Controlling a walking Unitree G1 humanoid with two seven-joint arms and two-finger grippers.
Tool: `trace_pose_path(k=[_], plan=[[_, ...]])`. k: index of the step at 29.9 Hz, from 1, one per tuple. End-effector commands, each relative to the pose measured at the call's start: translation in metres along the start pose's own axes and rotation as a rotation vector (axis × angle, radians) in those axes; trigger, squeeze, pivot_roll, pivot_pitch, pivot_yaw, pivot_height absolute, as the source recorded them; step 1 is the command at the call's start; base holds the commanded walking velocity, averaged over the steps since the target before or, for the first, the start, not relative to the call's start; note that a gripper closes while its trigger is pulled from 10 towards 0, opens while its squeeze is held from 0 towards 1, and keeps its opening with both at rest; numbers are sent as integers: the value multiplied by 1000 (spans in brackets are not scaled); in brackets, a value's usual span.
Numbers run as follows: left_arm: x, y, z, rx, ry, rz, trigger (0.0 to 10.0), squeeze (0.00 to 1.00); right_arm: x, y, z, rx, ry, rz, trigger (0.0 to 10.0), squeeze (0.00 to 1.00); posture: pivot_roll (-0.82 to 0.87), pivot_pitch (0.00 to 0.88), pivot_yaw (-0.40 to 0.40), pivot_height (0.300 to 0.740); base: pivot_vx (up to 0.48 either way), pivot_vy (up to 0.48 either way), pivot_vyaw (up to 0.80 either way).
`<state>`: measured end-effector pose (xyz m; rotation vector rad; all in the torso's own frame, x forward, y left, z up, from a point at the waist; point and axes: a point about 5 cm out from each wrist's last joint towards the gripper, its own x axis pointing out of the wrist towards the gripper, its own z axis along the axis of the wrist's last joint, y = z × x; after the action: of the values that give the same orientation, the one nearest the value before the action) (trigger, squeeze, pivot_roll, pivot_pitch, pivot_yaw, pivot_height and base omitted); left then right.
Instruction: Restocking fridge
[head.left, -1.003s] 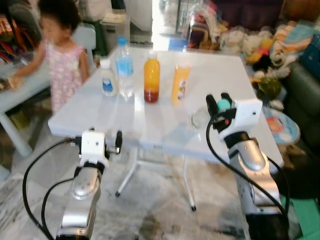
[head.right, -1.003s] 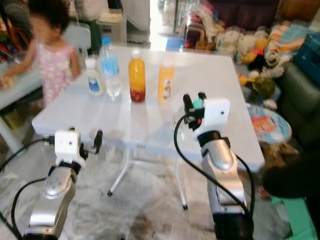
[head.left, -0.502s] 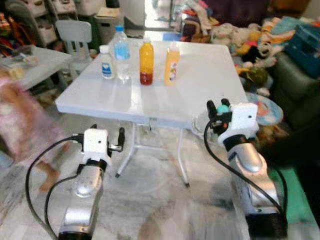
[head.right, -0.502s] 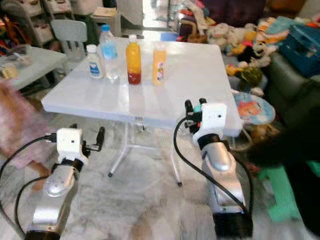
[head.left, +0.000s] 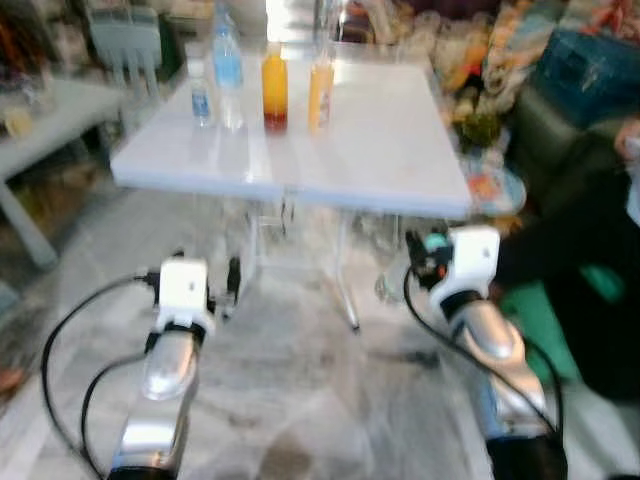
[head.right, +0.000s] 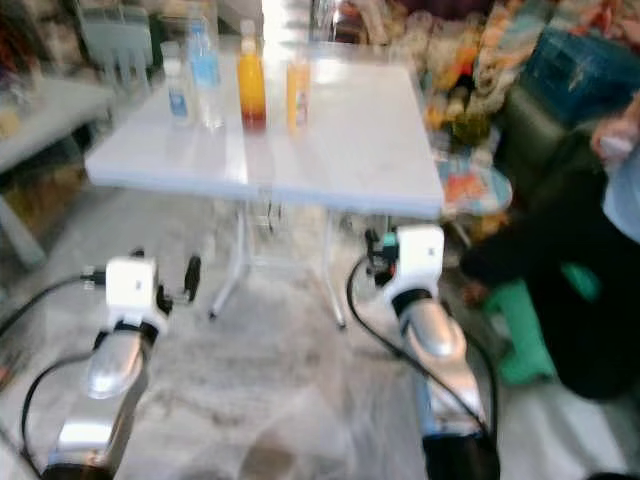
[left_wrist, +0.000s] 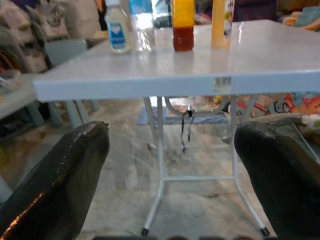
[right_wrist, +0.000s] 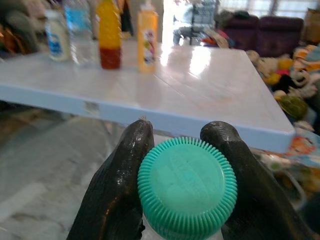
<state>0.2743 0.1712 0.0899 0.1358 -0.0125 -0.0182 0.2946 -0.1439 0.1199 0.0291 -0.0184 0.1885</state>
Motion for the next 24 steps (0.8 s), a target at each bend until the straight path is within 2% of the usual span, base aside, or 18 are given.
trace_pose_path(k=[1, 8, 12, 18, 24], plan=[[2, -2, 3, 1, -18, -3, 10000, 0, 8, 2, 11, -20, -47, 23, 10000, 0, 41, 0, -23, 740, 0, 0, 0], [11, 1, 13, 39, -55, -7, 10000, 0, 19, 15, 20, -81, -101, 76, 10000, 0, 56, 0, 0, 740, 0, 0, 645], [11, 1, 16, 44, -73, -5, 10000, 0, 20, 30, 23, -144, -134, 154, 10000, 0, 52, 2, 4, 740, 0, -60, 800], [6, -6, 12, 39, -61, -16, 10000, 0, 14, 39, 11, -120, -106, 171, 10000, 0, 58, 10, -5, 740, 0, -286, 800], [1, -6, 8, 15, -53, 7, 10000, 0, 5, 26, -6, -113, -49, 133, 10000, 0, 63, 5, -44, 740, 0, 0, 800]])
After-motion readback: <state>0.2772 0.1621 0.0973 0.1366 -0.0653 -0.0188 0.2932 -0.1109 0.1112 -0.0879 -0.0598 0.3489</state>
